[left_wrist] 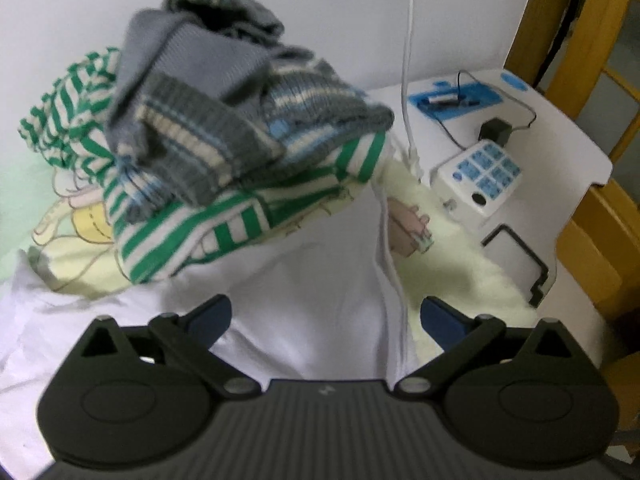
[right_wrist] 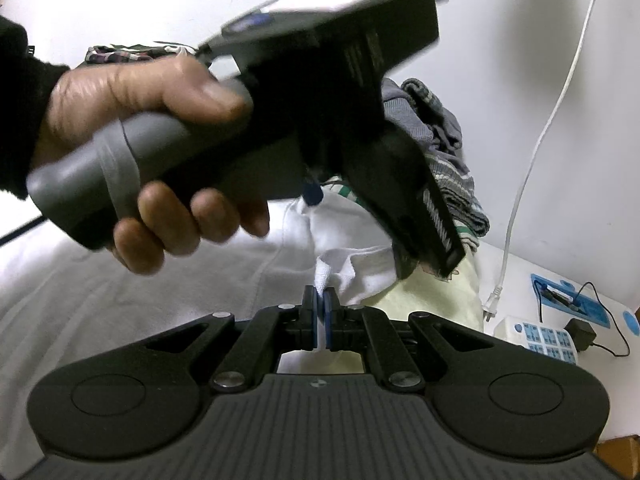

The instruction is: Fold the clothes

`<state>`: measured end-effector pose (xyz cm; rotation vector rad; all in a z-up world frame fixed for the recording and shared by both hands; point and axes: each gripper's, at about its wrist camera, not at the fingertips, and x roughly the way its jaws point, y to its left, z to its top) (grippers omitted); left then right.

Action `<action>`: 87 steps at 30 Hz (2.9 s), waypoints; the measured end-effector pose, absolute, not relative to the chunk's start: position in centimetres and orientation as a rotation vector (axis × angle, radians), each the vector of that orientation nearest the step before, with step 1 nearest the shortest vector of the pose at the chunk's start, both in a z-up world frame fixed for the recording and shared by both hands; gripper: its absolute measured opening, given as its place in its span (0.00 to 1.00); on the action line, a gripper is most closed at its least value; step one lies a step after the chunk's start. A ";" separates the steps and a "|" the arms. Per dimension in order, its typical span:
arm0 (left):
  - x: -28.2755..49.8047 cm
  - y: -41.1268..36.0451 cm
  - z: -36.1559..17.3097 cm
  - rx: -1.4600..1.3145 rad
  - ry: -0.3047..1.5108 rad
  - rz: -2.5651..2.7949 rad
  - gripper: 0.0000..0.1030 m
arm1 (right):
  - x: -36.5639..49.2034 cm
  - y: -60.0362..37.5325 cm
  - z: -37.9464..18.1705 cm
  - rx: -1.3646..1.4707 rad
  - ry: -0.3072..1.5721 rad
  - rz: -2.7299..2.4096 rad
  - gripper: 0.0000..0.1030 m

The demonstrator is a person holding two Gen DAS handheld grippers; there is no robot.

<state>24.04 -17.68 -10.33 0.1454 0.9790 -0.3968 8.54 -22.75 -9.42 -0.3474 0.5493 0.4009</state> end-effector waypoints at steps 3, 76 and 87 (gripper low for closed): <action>24.3 -18.3 -10.7 0.166 0.976 -0.391 0.92 | 8.6 -22.8 -9.5 -0.347 0.551 0.401 0.03; 15.3 12.3 -7.9 0.051 0.847 -0.143 0.01 | -13.7 -19.6 -5.8 -0.096 0.832 0.159 0.38; 15.0 11.7 -6.4 0.045 0.863 -0.101 0.01 | -20.0 -23.6 -9.2 -0.113 0.961 0.135 0.37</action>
